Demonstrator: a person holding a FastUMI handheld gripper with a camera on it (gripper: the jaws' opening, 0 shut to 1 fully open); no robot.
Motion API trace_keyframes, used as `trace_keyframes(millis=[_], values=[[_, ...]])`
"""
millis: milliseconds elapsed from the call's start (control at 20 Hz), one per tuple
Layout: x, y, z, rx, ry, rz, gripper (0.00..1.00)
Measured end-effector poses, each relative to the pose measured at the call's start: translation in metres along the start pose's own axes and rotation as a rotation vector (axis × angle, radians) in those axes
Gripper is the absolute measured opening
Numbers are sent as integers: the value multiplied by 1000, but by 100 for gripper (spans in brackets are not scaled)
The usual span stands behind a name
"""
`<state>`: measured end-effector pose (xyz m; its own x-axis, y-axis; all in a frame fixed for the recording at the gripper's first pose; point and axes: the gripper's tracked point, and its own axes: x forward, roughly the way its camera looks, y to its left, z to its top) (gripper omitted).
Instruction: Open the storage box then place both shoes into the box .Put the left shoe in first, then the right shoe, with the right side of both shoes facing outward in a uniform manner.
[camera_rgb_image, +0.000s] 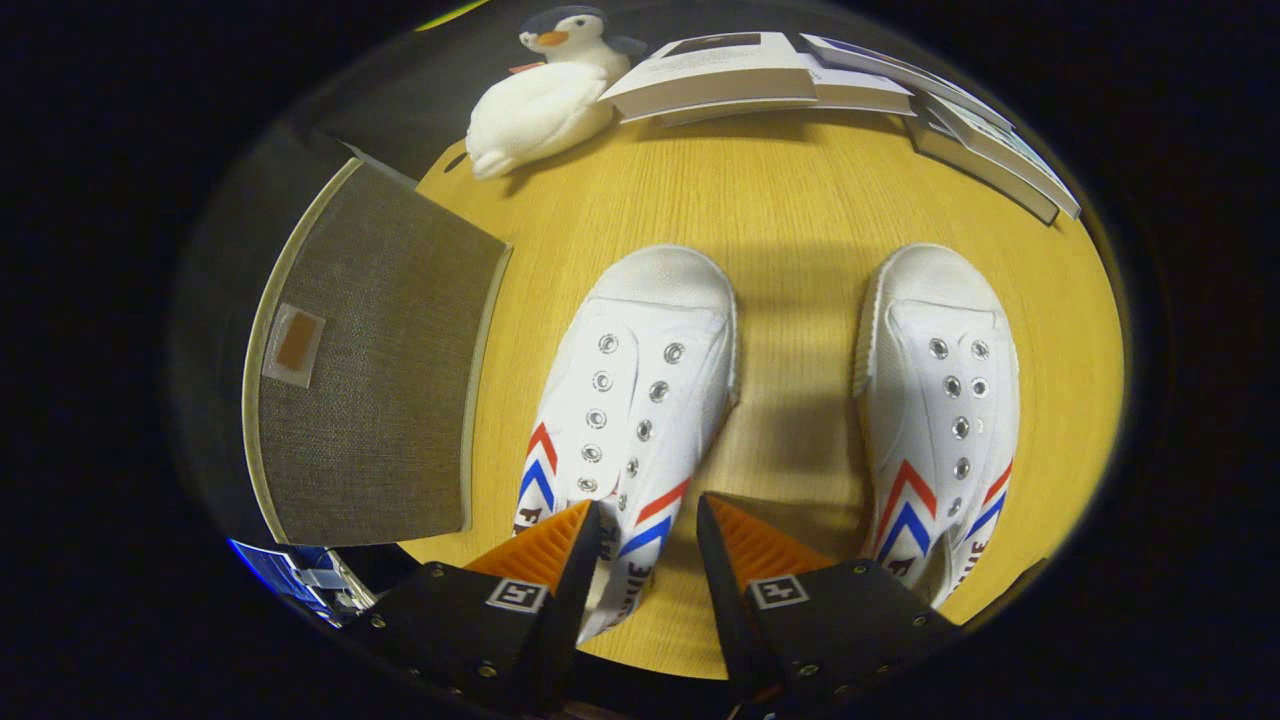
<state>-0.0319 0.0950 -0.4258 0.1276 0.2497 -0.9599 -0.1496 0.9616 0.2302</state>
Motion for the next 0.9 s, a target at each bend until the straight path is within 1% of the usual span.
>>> trace_keyframes(millis=[100,150,200,250,350,600,750,900], values=[[2,-1,-1,-47,18,-30,37],[-4,-1,2,-58,20,-24,31],[-12,-4,5,-25,17,-15,24],[0,-3,1,23,24,-2,8],[-7,-2,3,77,46,14,8],[-30,7,9,104,61,63,7],[-61,23,13,110,54,95,7],[-98,37,30,85,14,99,7]])
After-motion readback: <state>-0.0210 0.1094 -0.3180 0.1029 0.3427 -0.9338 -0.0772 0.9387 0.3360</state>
